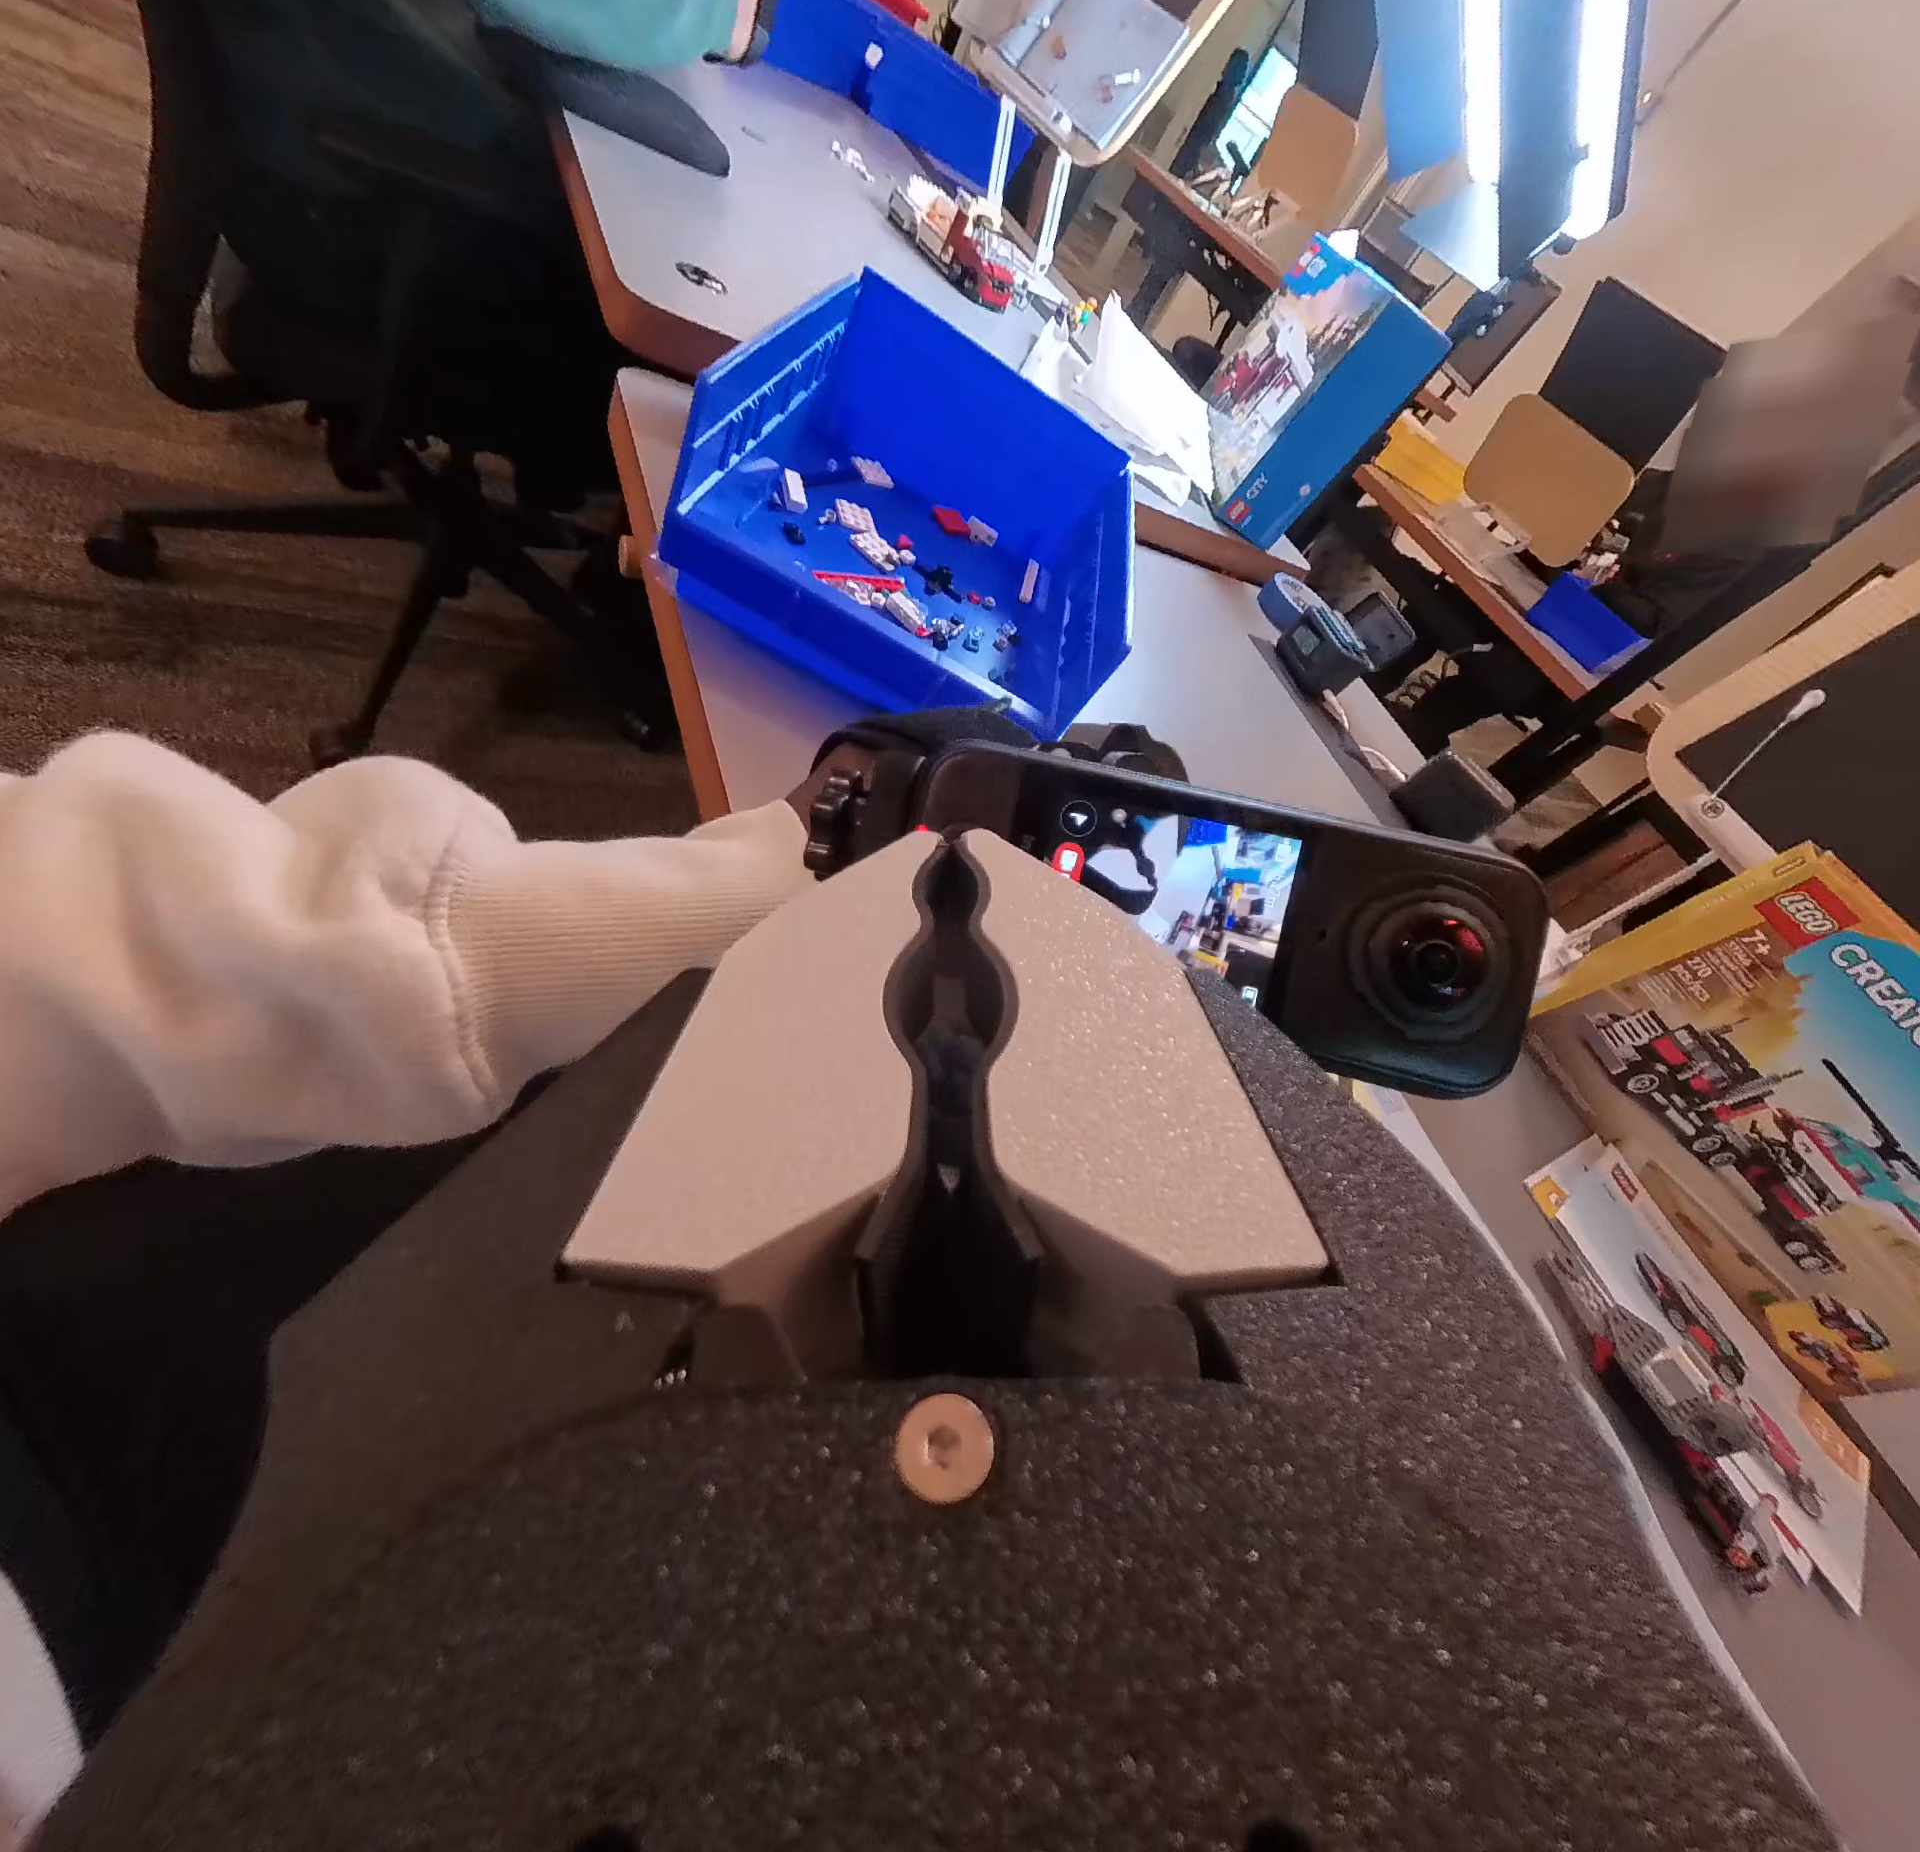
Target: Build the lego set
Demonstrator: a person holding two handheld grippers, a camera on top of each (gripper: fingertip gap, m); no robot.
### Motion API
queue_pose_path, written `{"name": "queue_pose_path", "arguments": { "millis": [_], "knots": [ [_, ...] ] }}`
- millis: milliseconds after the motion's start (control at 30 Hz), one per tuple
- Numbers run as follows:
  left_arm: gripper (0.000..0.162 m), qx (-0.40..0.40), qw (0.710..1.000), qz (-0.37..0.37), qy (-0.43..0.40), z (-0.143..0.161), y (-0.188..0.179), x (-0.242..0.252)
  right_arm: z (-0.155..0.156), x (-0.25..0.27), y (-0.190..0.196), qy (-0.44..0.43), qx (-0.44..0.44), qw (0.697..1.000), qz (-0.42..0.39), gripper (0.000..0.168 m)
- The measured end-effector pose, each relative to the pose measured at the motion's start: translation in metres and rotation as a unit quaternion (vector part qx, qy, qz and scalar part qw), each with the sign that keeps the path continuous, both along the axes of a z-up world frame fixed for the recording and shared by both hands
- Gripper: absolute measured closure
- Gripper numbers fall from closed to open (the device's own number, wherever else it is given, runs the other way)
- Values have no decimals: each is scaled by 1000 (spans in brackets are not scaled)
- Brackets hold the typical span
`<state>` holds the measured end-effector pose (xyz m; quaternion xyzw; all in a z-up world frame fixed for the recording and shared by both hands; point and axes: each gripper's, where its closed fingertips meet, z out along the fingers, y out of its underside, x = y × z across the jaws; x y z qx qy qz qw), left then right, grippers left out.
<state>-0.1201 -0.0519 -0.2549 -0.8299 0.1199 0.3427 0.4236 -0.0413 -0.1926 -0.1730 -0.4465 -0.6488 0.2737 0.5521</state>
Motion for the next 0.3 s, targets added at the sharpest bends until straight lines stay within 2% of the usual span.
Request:
{"name": "queue_pose_path", "arguments": {
  "millis": [233,300],
  "knots": [
    [161,-8,1000,-11,-7,-1,4,5,1,1,3,-14,-23,1000,-8,168],
    [161,-22,999,-16,-28,-5,3,11,4,3,4,8,-36,999,1,168]
  ]
}}
